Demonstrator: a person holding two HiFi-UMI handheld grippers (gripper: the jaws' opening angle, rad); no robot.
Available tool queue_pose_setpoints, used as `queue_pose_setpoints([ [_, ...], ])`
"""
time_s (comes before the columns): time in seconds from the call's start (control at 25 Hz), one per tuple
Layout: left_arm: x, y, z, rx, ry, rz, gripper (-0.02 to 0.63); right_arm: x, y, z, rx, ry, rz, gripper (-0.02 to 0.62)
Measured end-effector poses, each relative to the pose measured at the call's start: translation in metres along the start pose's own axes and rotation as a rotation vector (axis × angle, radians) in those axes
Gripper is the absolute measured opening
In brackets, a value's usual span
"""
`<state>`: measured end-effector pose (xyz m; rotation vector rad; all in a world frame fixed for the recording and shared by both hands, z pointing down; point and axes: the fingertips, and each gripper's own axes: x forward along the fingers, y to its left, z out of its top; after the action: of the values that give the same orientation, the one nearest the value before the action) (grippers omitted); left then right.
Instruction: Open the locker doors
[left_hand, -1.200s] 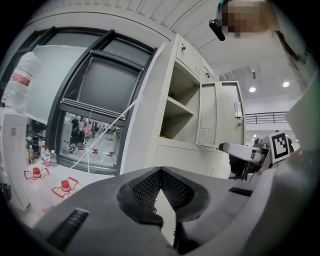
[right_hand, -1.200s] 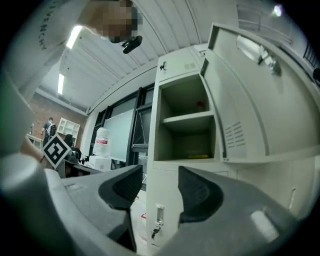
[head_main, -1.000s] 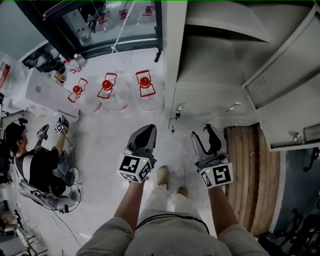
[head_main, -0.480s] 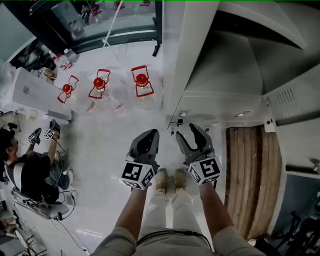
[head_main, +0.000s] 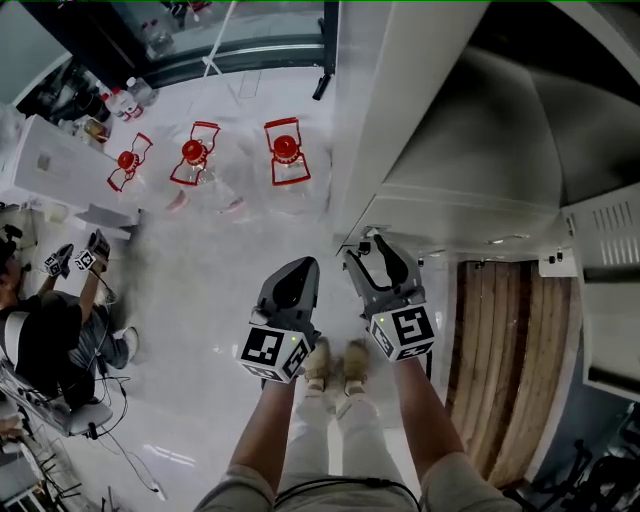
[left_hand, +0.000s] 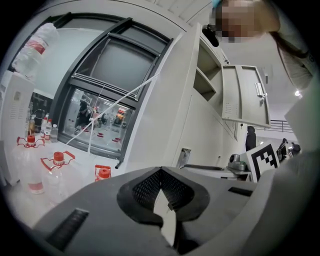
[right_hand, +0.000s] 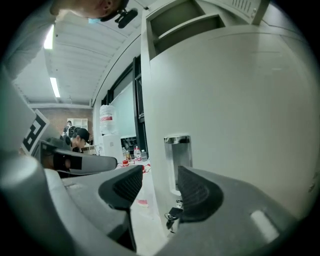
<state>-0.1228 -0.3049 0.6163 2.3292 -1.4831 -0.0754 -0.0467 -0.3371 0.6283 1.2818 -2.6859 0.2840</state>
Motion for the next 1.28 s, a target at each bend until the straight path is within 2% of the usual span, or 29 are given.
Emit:
queue_pose_setpoints([
  [0.48,-0.009,0.016,-0.019,-0.030,0.003,0.041,-0.002,0.023,-0.001,-0.004,-0.026,-0.016,0.035,0.207],
  [0.68,-0.016,0.025,-0.022,-0.040,0.004,0.060,-0.002,0.024,-0.002,-0.004,0.017,-0.013,0.011,0.201],
  [0.8,-0.019,0.025,-0.022,-0.039,0.000,0.058,-0.002,0.024,-0.002,-0.003,0.039,-0.013,0.003,0.201],
  [1.28,-0.023,0.014,-0.021,-0.036,0.006,0.024,-0.002,0.000,0.011,-0.011,0.013,0.005,-0.038,0.181],
])
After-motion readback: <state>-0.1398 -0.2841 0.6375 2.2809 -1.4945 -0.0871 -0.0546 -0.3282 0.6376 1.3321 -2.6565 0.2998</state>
